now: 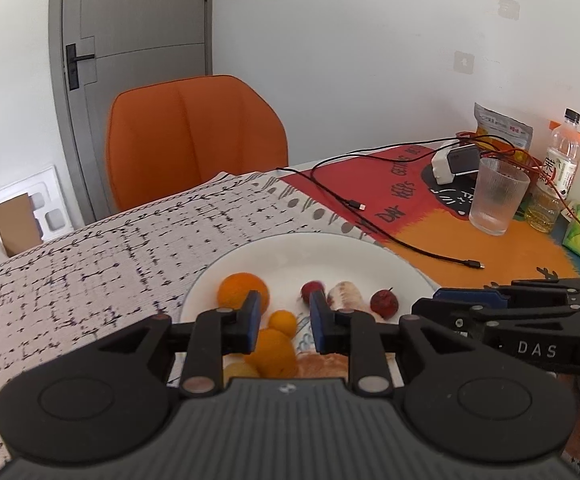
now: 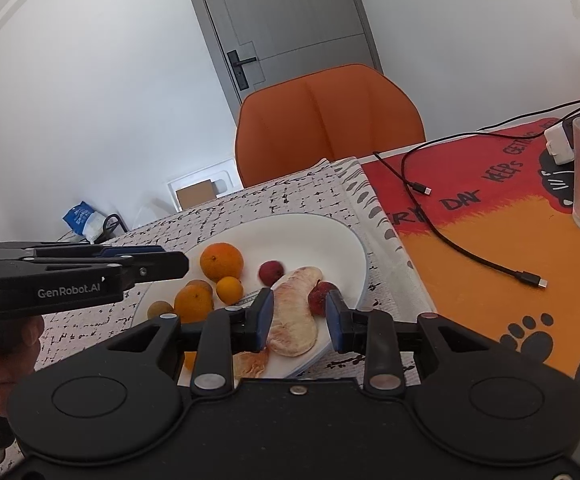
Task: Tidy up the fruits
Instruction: 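Open both tools to release the apple and orange into the bowl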
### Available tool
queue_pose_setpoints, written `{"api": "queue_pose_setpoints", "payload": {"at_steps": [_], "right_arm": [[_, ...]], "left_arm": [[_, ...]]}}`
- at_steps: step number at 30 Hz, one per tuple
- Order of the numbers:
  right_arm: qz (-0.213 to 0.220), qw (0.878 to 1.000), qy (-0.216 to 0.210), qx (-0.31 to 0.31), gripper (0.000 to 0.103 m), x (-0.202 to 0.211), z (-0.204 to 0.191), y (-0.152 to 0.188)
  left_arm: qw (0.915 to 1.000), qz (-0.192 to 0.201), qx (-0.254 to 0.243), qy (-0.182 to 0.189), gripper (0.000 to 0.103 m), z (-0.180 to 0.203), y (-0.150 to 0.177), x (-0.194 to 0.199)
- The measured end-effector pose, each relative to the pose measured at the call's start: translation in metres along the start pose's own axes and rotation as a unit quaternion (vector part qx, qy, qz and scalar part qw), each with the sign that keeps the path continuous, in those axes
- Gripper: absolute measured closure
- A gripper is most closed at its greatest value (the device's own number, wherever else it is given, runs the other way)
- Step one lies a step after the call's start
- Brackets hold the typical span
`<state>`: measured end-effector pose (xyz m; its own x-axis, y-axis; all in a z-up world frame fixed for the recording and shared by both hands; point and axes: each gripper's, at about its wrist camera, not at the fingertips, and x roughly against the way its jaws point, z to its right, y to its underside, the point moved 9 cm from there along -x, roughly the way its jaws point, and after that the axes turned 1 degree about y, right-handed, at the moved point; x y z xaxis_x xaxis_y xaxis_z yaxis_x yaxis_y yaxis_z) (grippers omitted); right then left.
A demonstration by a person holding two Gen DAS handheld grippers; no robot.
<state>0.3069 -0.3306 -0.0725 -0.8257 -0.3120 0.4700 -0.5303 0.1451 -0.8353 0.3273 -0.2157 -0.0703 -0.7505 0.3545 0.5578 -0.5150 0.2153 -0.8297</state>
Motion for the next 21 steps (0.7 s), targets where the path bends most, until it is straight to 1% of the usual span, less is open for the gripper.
{"api": "queue_pose_setpoints", "payload": {"at_steps": [2, 9, 11, 13, 17, 19, 20, 21], "right_arm": [[0.0, 1.0, -0.001, 0.001, 0.067, 0.0, -0.003, 0.001], [-0.001, 1.0, -0.003, 0.006, 0.065, 0.003, -0.013, 0.001], [-0.001, 1.0, -0.003, 0.007, 0.06, 0.004, -0.016, 0.001], [0.0, 1.0, -0.003, 0.008, 0.058, 0.006, -0.018, 0.0], [0.001, 1.0, -0.003, 0.011, 0.051, 0.01, -0.026, 0.0], [0.002, 1.0, -0.003, 0.013, 0.048, 0.012, -0.029, 0.001], [0.003, 1.0, -0.004, 0.014, 0.047, 0.012, -0.031, 0.001], [0.003, 1.0, -0.005, 0.014, 0.046, 0.013, -0.033, 0.001]], "left_arm": [[1.0, -0.001, 0.003, -0.003, 0.079, -0.004, 0.001, 0.003], [0.9998, -0.004, 0.017, -0.01, 0.078, -0.016, 0.008, 0.015], [0.9997, -0.003, 0.019, -0.012, 0.078, -0.019, 0.009, 0.019], [0.9996, 0.001, 0.024, -0.013, 0.07, -0.022, 0.011, 0.026], [0.9993, 0.008, 0.033, -0.015, 0.061, -0.028, 0.013, 0.037], [0.9992, 0.009, 0.034, -0.019, 0.052, -0.031, 0.014, 0.042], [0.9991, 0.009, 0.035, -0.021, 0.05, -0.033, 0.015, 0.044], [0.999, 0.009, 0.037, -0.025, 0.046, -0.035, 0.016, 0.047]]}}
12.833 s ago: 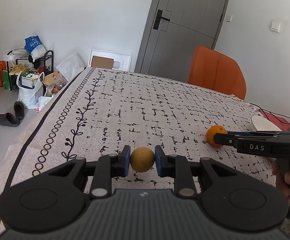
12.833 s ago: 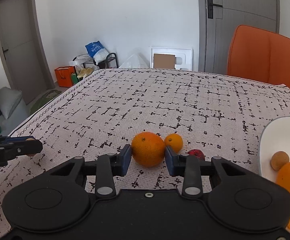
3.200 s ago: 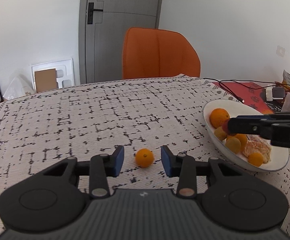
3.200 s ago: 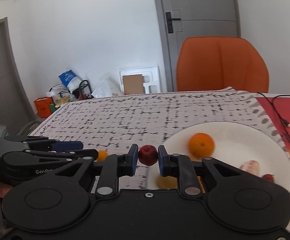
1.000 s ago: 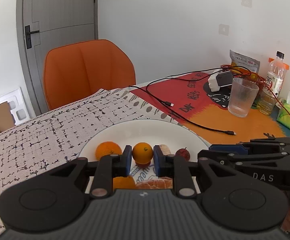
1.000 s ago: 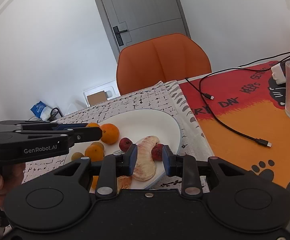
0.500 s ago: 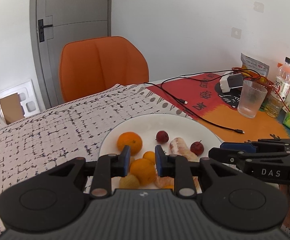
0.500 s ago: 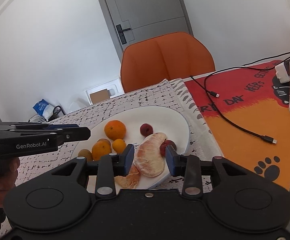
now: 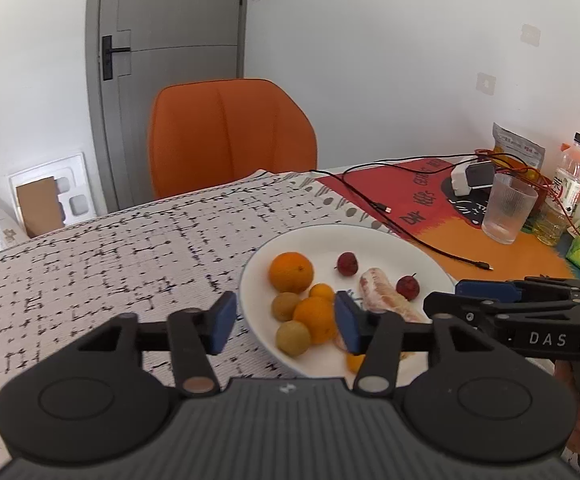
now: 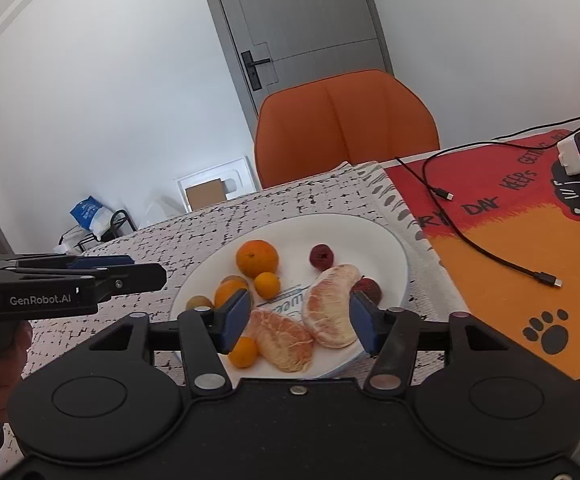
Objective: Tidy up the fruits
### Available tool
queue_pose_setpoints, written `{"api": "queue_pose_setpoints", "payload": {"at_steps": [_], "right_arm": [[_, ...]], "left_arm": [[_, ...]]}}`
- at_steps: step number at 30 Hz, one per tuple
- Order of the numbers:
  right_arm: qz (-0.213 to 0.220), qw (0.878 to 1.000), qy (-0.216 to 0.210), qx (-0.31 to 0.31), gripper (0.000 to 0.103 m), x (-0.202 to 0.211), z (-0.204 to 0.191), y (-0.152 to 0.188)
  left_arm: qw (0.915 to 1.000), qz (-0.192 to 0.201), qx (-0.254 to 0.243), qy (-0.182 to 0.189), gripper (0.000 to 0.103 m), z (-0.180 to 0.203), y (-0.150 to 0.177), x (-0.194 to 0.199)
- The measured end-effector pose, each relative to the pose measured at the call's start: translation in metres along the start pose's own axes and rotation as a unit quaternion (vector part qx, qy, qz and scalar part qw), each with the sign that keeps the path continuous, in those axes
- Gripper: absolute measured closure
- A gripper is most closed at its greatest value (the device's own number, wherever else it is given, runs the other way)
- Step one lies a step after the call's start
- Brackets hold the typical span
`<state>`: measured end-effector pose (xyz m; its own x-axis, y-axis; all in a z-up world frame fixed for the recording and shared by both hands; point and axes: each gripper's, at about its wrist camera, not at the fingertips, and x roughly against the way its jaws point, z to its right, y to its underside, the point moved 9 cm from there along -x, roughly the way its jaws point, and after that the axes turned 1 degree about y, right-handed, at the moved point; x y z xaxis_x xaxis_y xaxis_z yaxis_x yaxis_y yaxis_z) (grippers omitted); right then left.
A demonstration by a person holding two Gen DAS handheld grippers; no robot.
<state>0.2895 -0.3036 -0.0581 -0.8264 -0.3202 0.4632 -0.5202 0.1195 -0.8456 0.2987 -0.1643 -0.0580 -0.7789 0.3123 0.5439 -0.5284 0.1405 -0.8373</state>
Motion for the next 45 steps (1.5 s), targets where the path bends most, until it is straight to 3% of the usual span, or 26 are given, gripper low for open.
{"api": "queue_pose_setpoints", "payload": {"at_steps": [7, 11, 13, 31, 45], "right_arm": [[0.006, 1.0, -0.006, 0.011, 0.023, 0.005, -0.014, -0.001], [0.013, 1.0, -0.007, 0.013, 0.004, 0.01, -0.019, -0.004], [0.021, 1.0, -0.008, 0.012, 0.0, 0.013, -0.022, -0.005], [0.009, 1.0, -0.015, 0.016, 0.0, 0.028, -0.045, 0.004], [0.001, 0.999, -0.026, 0.022, 0.0, 0.041, -0.065, 0.012]], "left_arm": [[0.9996, 0.006, 0.014, -0.026, 0.02, -0.016, 0.003, 0.015], [0.9991, 0.012, 0.019, -0.034, 0.016, -0.023, 0.004, 0.024], [0.9989, 0.014, 0.024, -0.038, 0.013, -0.026, 0.005, 0.028], [0.9967, 0.029, 0.048, -0.059, 0.004, -0.045, 0.017, 0.07], [0.994, 0.031, 0.067, -0.081, 0.004, -0.058, 0.032, 0.103]]}}
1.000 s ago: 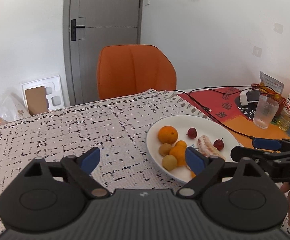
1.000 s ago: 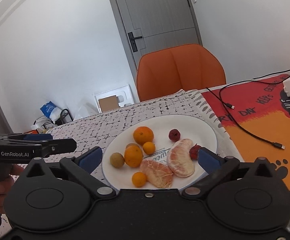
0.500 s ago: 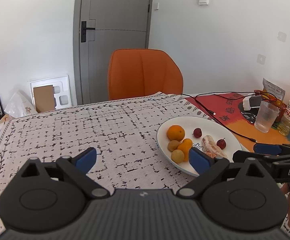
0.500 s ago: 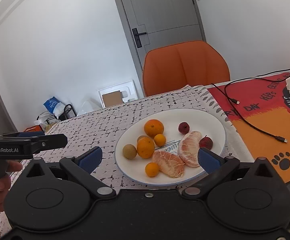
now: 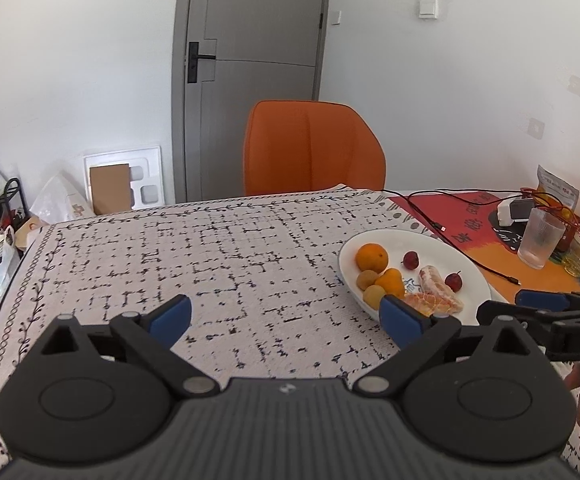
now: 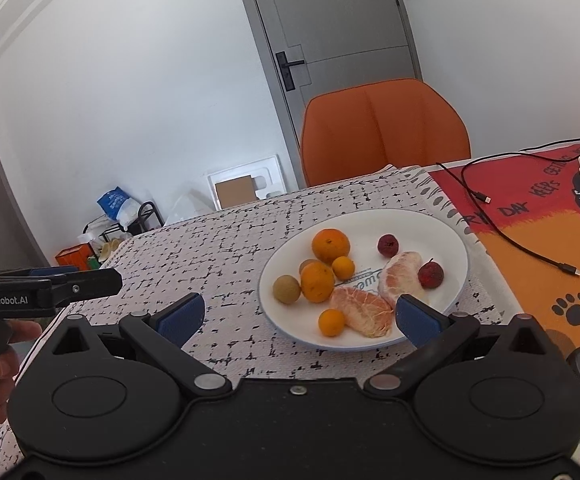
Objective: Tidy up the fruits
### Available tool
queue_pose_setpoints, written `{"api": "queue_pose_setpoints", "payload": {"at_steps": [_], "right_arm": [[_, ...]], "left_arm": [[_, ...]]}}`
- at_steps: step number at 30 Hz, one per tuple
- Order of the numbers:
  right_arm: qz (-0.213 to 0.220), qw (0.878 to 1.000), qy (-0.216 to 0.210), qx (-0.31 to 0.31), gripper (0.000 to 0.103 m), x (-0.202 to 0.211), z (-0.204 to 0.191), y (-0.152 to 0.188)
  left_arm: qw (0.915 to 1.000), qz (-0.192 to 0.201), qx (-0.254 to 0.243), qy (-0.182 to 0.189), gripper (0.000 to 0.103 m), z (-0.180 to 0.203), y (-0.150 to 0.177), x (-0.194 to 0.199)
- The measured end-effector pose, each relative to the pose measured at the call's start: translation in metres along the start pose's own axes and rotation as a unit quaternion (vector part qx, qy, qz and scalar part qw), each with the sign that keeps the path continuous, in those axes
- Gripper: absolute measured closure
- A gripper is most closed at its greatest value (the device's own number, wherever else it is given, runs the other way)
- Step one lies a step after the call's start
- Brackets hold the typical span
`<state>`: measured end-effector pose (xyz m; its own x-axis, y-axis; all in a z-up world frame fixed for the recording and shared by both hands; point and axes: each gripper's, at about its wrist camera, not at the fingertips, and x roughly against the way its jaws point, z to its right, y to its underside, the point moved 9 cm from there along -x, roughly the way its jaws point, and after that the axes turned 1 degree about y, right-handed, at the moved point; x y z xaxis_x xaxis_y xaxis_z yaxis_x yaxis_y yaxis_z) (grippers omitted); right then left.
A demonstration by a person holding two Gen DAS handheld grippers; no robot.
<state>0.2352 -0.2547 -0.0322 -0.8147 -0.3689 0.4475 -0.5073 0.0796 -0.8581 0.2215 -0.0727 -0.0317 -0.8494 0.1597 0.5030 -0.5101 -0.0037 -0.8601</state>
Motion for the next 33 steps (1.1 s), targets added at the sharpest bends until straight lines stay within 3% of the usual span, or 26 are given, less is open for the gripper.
{"api": "queue_pose_setpoints", "payload": {"at_steps": [33], "right_arm": [[-0.016, 0.999, -0.028, 0.015, 0.0, 0.019, -0.046, 0.021]], "left_arm": [[0.996, -0.008, 0.05, -0.074, 0.003, -0.059, 0.045, 0.062]]}}
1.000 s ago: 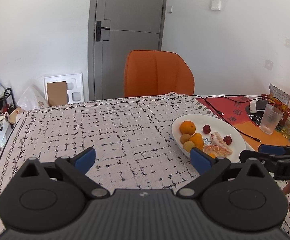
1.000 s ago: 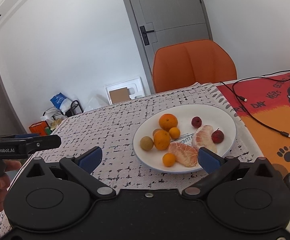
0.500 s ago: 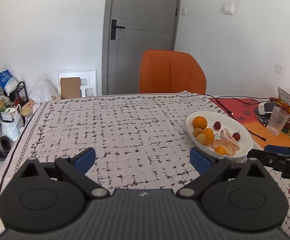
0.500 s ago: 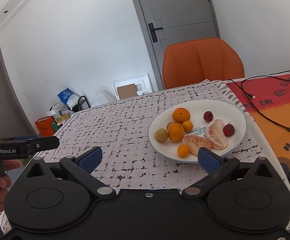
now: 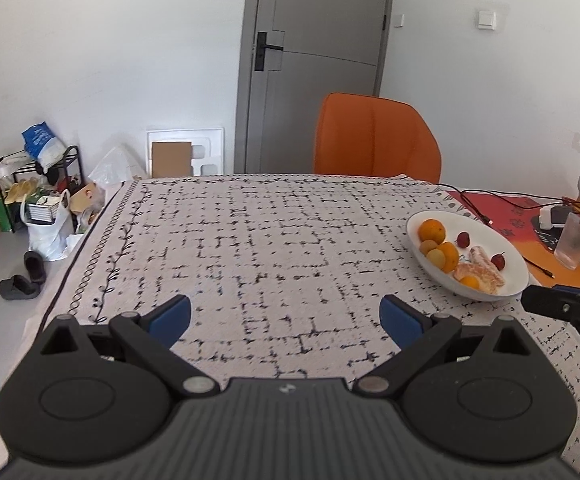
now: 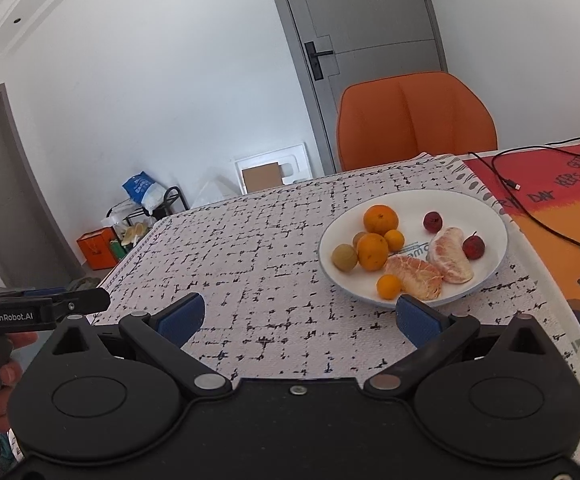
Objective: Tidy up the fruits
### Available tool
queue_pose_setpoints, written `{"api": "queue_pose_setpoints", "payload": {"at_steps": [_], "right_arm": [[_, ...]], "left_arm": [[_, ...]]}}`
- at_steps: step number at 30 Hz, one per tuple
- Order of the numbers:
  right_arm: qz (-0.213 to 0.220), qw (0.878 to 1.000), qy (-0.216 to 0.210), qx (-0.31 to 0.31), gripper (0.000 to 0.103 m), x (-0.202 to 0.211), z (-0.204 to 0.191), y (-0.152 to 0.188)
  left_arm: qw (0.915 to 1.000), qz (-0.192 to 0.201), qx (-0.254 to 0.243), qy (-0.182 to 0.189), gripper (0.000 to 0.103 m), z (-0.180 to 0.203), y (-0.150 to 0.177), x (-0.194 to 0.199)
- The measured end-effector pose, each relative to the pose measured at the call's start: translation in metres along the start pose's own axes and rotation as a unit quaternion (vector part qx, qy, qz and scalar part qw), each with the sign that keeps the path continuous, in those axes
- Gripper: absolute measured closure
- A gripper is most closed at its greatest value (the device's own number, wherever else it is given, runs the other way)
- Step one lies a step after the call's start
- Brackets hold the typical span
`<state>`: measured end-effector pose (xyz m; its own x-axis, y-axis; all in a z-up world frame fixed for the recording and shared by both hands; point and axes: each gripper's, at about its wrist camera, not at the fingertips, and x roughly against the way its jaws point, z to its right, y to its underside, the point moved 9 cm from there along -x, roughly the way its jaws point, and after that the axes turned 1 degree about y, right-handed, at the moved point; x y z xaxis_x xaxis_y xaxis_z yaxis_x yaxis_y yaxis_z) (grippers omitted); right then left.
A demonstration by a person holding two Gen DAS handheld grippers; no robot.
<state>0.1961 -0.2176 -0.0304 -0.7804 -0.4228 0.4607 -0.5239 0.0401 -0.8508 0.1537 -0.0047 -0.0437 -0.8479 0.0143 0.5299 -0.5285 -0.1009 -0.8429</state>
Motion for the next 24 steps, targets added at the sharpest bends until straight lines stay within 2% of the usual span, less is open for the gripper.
{"api": "queue_pose_setpoints", "payload": {"at_steps": [11, 24], "right_arm": [[-0.008, 1.0, -0.011, 0.012, 0.0, 0.007, -0.019, 0.013], [-0.015, 1.0, -0.013, 0.019, 0.0, 0.011, -0.028, 0.027]], "left_arm": [[0.9999, 0.004, 0.005, -0.014, 0.003, -0.014, 0.013, 0.021], [0.9998, -0.009, 0.001, -0.018, 0.003, -0.016, 0.03, 0.022]]}}
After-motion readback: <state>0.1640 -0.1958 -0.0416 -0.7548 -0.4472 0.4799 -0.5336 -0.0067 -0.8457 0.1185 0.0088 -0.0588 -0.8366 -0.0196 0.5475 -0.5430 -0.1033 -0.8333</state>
